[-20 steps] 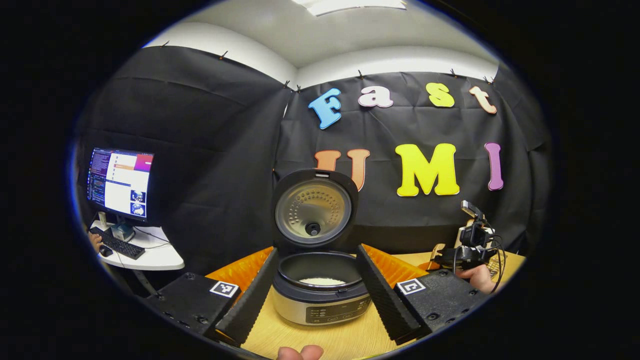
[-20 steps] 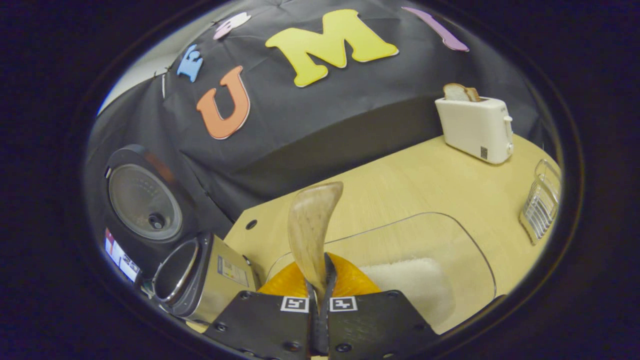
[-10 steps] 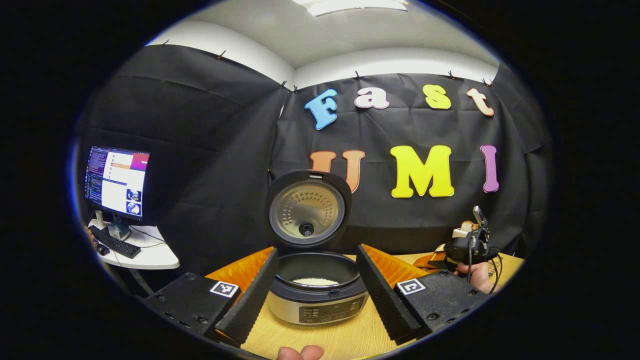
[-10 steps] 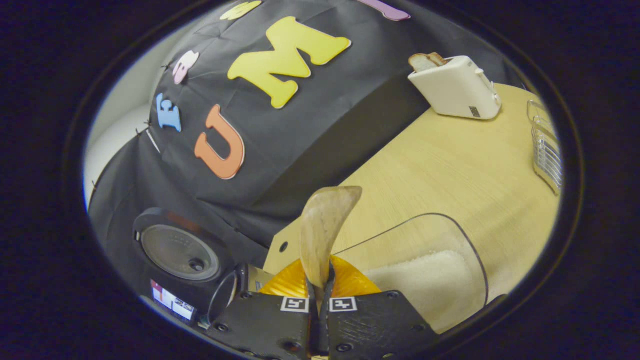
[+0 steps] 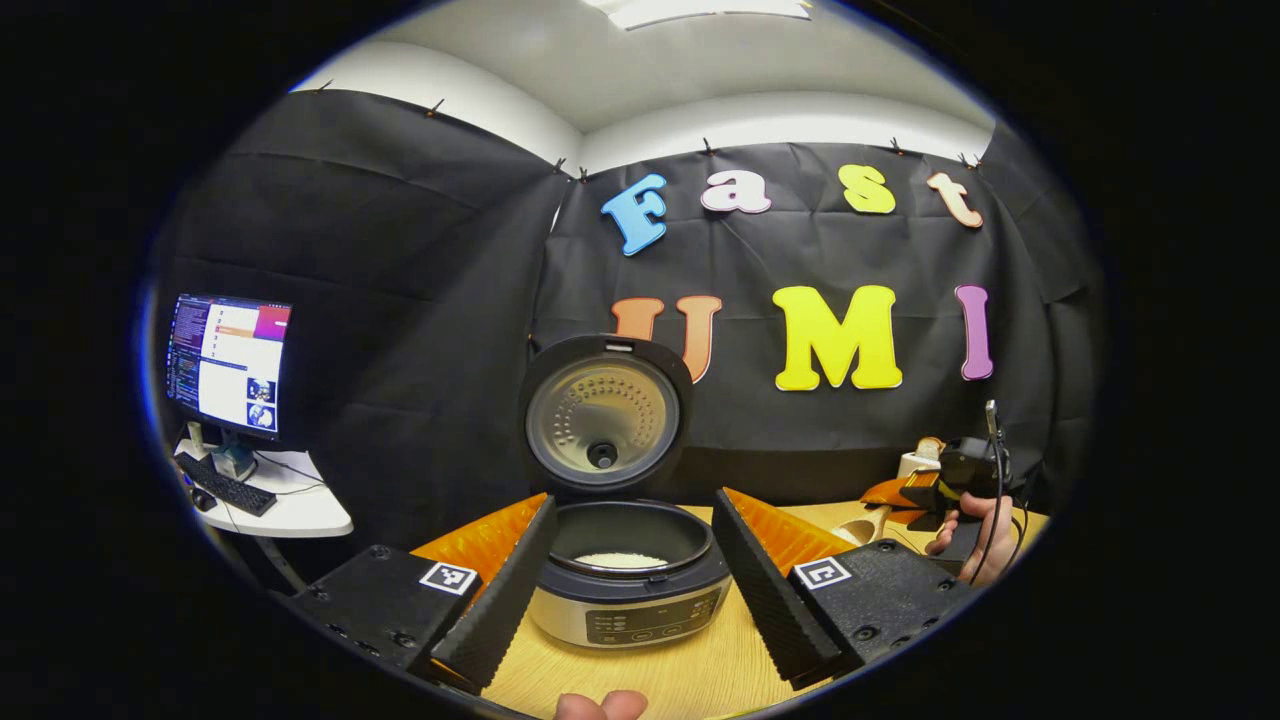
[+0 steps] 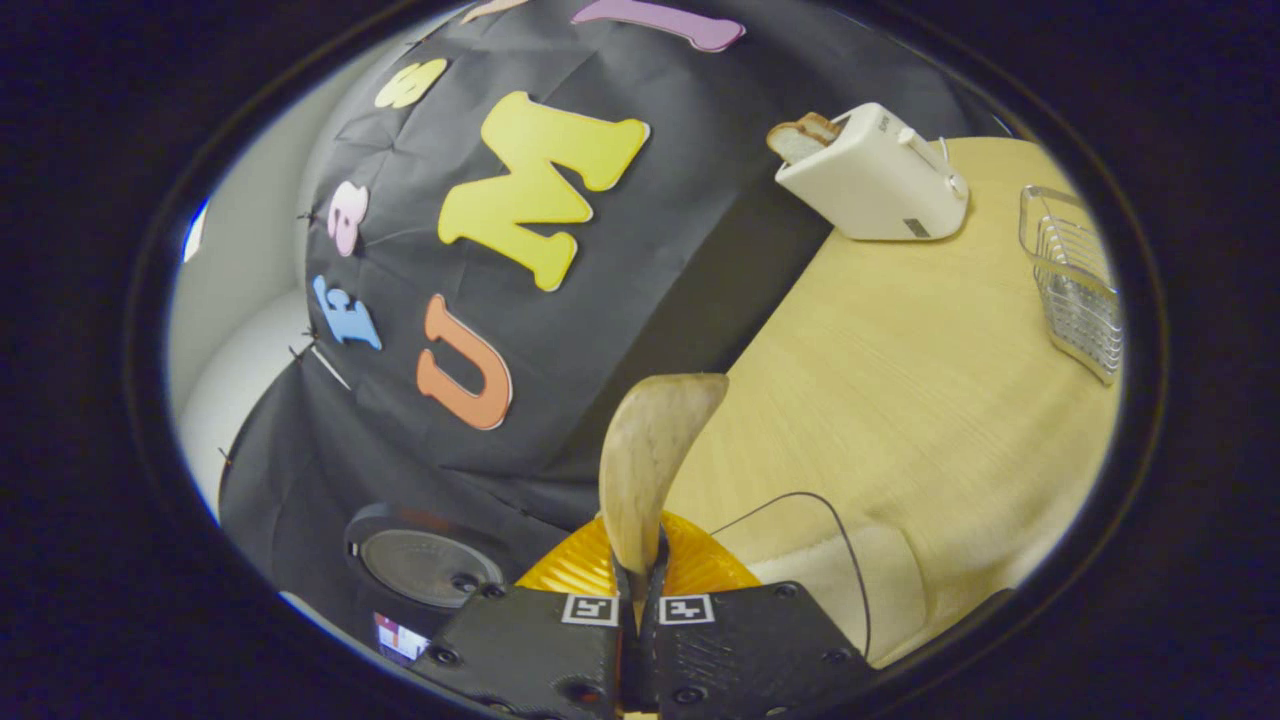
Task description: Close the left gripper, press the button to open the rice cooker; take a wooden spoon from the chopstick holder with the right hand, scoop a spoonful of rice and pour it into the rice cooker, then put the wooden spoon back into the chopstick holder.
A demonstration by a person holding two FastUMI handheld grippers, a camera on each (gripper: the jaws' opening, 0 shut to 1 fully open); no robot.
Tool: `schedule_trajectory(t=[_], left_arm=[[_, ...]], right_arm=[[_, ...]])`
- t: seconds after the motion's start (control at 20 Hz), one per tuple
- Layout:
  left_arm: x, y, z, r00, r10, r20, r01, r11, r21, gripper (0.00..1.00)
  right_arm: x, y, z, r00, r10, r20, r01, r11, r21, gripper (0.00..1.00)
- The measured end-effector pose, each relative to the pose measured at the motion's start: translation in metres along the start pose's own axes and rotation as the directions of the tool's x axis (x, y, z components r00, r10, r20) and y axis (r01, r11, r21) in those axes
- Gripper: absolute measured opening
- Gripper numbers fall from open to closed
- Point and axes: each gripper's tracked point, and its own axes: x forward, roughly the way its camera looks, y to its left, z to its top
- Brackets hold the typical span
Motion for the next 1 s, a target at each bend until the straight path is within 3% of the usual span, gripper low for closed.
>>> schedule_trajectory(t=[0.4,0.6,0.75,1.0], left_arm=[[0.001,0.010,-0.004,1.000,-0.014,-0.001,0.014,1.000,0.026,0.99],[0.002,0.040,-0.015,0.999,0.044,-0.032,-0.042,0.998,0.054,0.99],[0.002,0.040,-0.022,0.998,0.020,-0.057,-0.019,1.000,0.017,0.99],[-0.001,0.061,-0.023,0.997,0.054,-0.060,-0.050,0.997,0.064,0.99]], right_arm=[[0.007,0.061,0.003,0.997,0.080,-0.021,-0.079,0.997,0.013,0.00],[0.021,0.114,-0.009,0.992,0.124,-0.038,-0.124,0.992,-0.020,0.00],[0.031,0.155,-0.030,0.986,0.154,-0.063,-0.158,0.985,-0.071,0.00],[0.063,0.207,-0.090,0.975,0.167,-0.147,-0.193,0.963,-0.190,0.00]])
